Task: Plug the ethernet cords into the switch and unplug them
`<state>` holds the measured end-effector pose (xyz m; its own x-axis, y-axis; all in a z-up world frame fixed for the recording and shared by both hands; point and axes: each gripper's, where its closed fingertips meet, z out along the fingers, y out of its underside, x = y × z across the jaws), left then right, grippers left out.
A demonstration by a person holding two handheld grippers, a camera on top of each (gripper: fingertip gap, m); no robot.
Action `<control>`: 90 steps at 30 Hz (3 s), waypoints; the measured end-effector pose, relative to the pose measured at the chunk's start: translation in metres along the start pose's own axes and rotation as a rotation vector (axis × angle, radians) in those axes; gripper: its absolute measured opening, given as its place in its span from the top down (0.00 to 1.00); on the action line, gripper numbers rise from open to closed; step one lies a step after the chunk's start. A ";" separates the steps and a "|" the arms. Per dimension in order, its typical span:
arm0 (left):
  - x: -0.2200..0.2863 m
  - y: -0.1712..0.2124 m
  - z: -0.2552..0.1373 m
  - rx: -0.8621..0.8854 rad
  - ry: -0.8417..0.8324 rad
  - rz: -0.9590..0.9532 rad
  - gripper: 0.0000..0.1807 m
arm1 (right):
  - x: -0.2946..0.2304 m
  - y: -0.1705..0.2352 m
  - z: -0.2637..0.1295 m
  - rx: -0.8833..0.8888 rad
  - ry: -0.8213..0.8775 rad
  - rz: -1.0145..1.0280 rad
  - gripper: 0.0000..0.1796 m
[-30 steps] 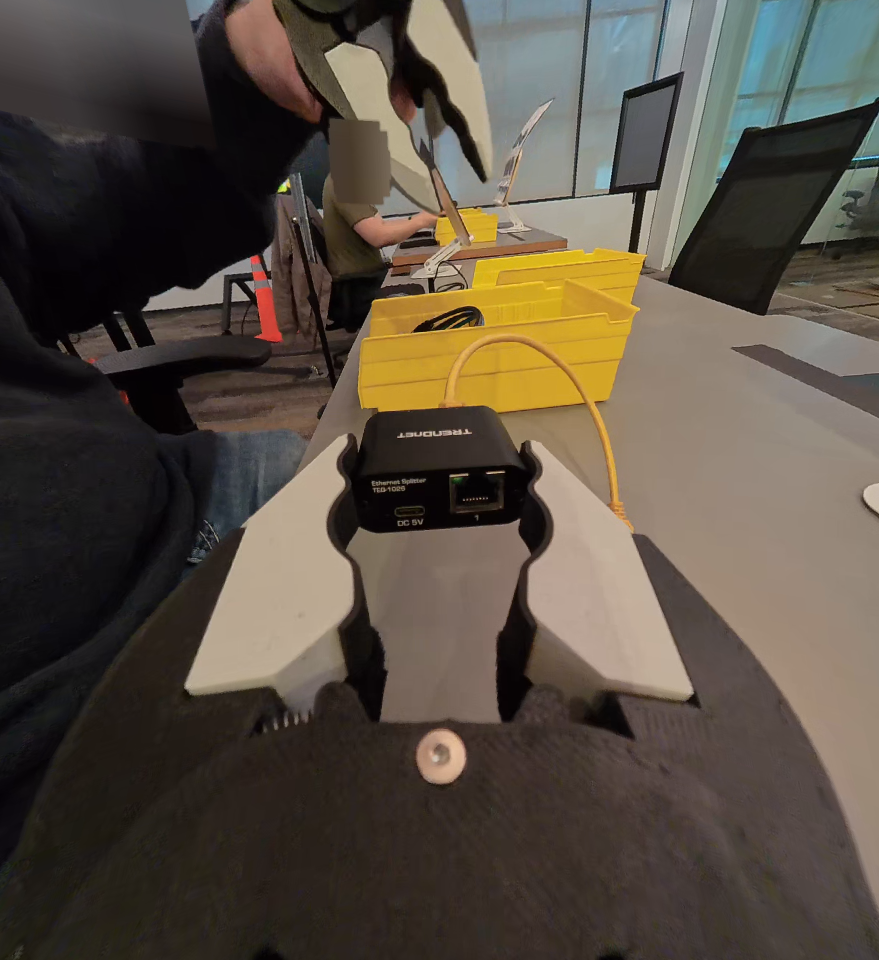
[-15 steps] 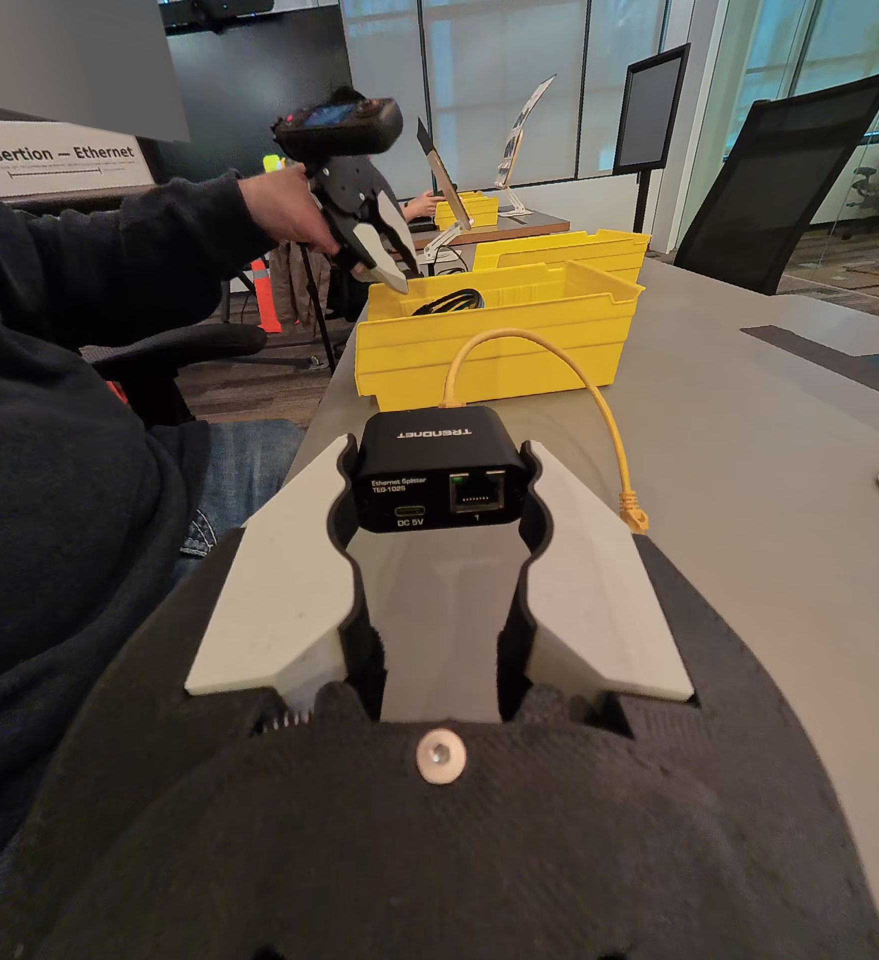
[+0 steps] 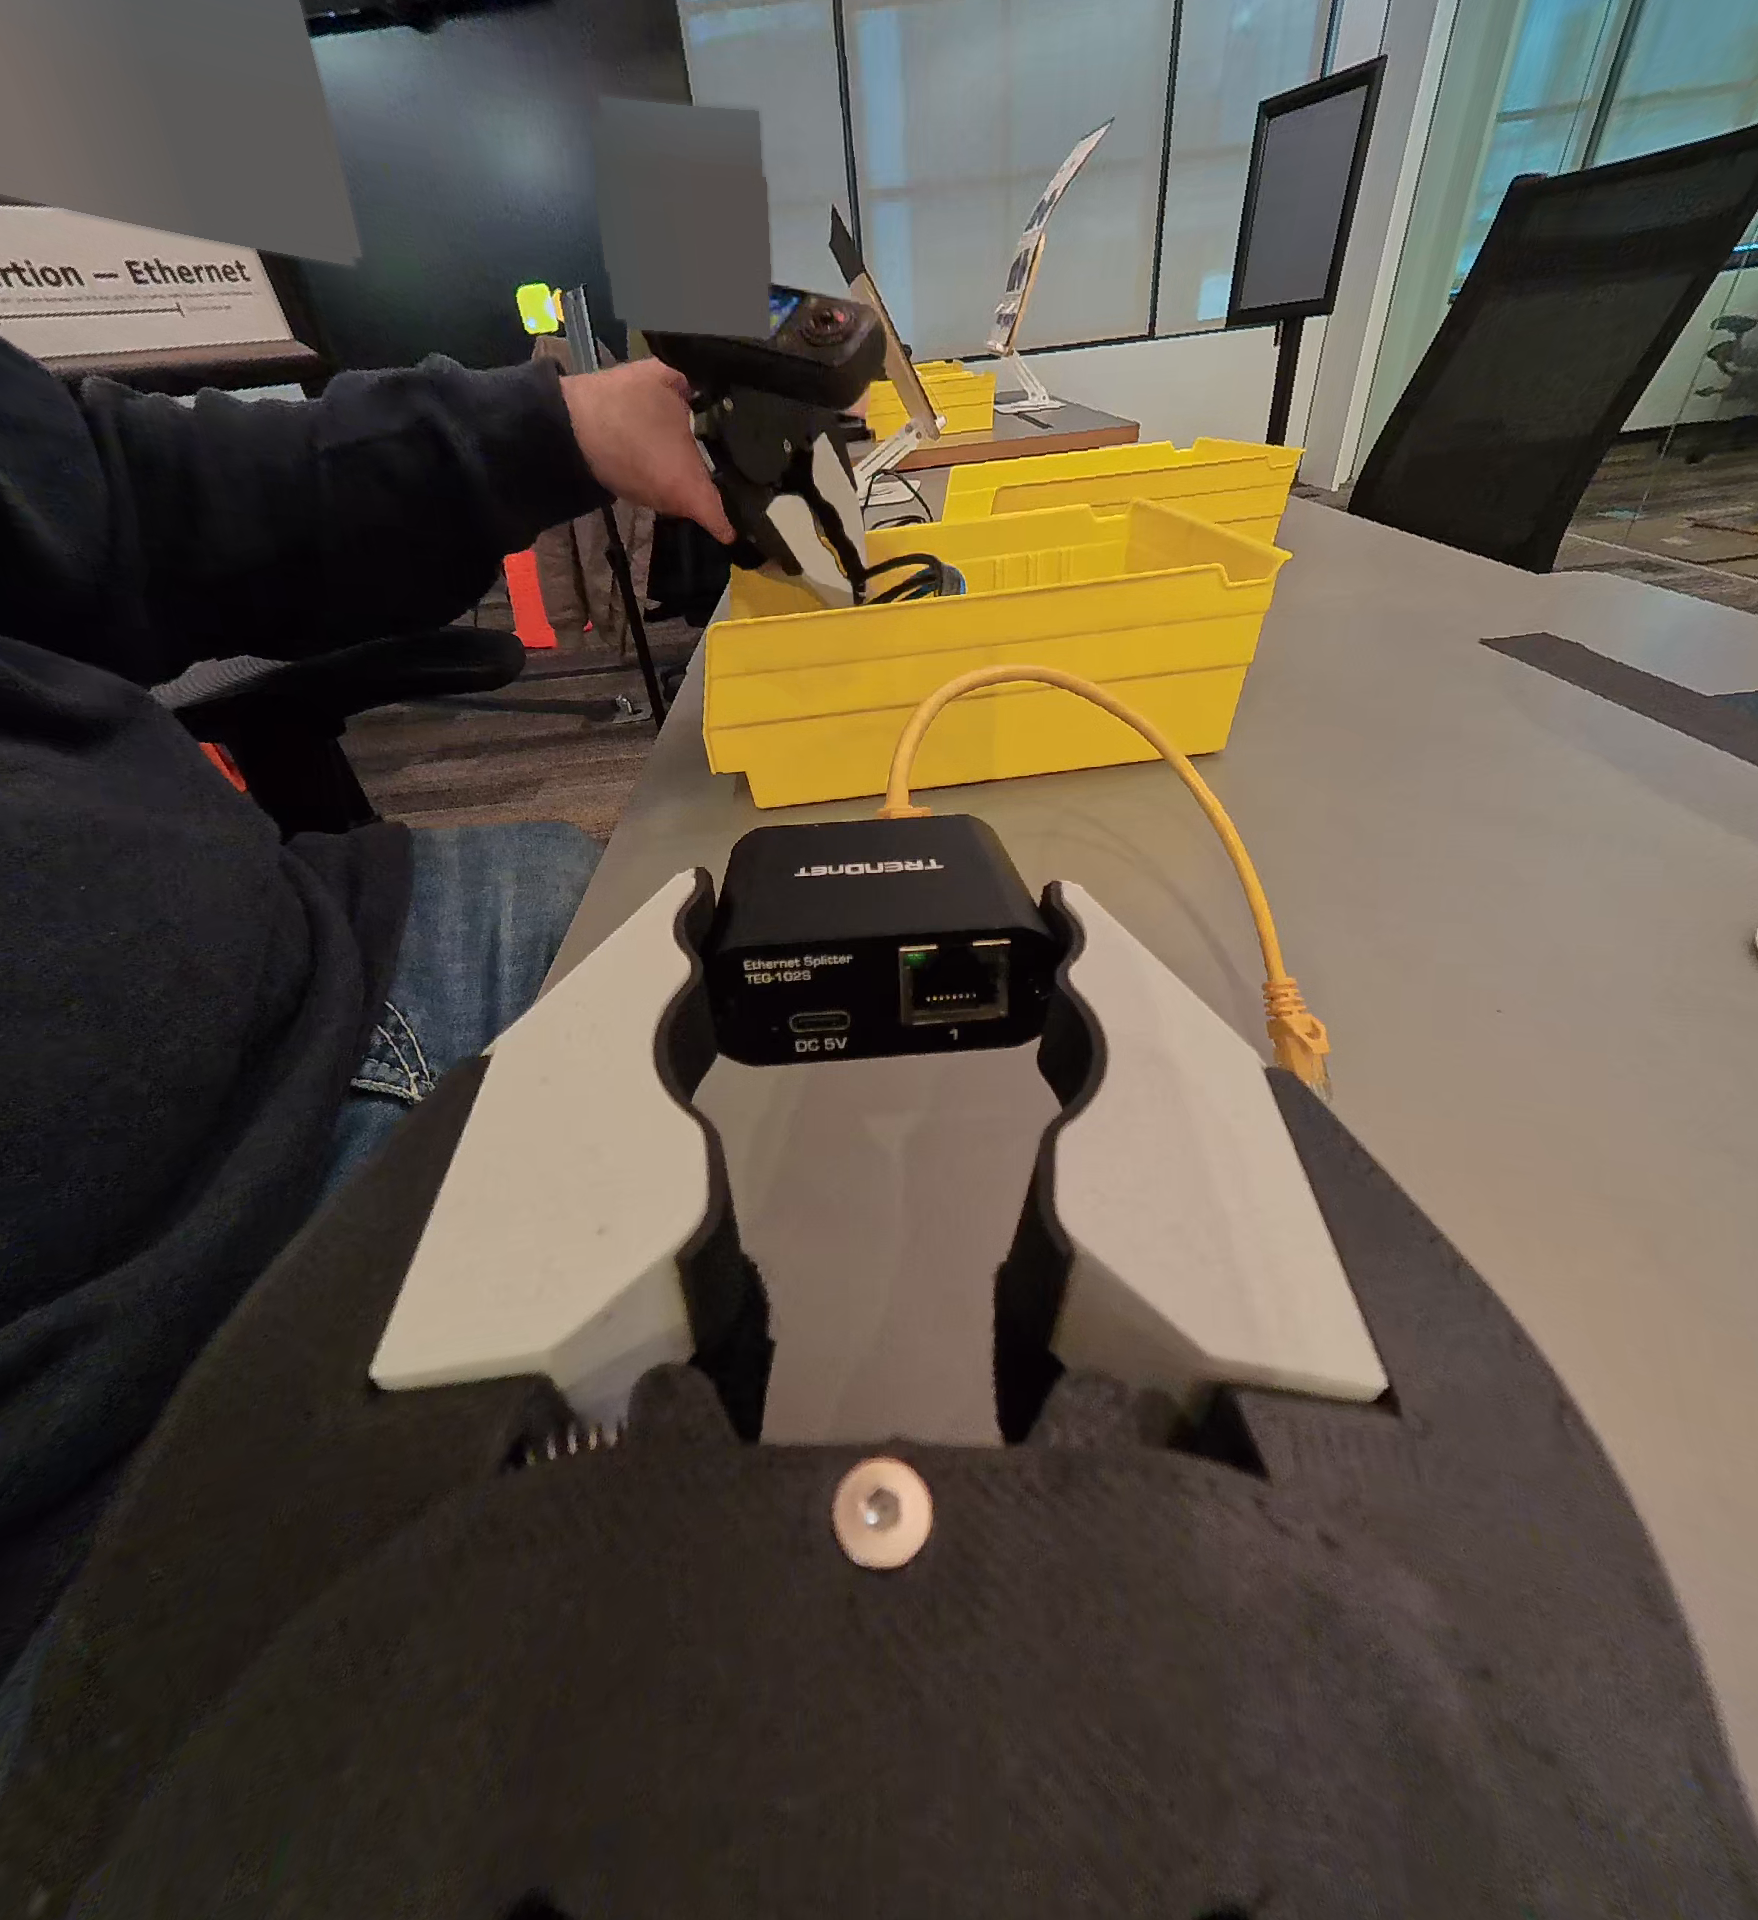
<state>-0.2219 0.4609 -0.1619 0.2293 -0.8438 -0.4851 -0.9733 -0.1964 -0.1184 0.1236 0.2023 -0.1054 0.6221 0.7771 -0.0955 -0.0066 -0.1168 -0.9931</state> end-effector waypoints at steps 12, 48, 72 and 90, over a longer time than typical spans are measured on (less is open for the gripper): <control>-0.047 -0.037 -0.084 0.254 -0.322 0.051 0.95 | 0.000 0.000 0.001 0.005 -0.002 0.006 0.66; 0.046 -0.263 -0.204 0.927 -0.508 0.150 0.95 | 0.046 -0.010 -0.032 0.078 0.244 0.048 0.66; 0.197 -0.179 -0.110 0.645 0.276 0.422 0.75 | 0.060 -0.008 -0.038 0.082 0.318 0.071 0.66; 0.229 -0.126 -0.044 0.216 0.278 -0.043 0.77 | 0.054 -0.013 -0.035 0.089 0.300 0.046 0.66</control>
<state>-0.0465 0.2700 -0.2199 0.2310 -0.9467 -0.2245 -0.9325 -0.1496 -0.3287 0.1848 0.2235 -0.0953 0.8226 0.5536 -0.1297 -0.1003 -0.0831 -0.9915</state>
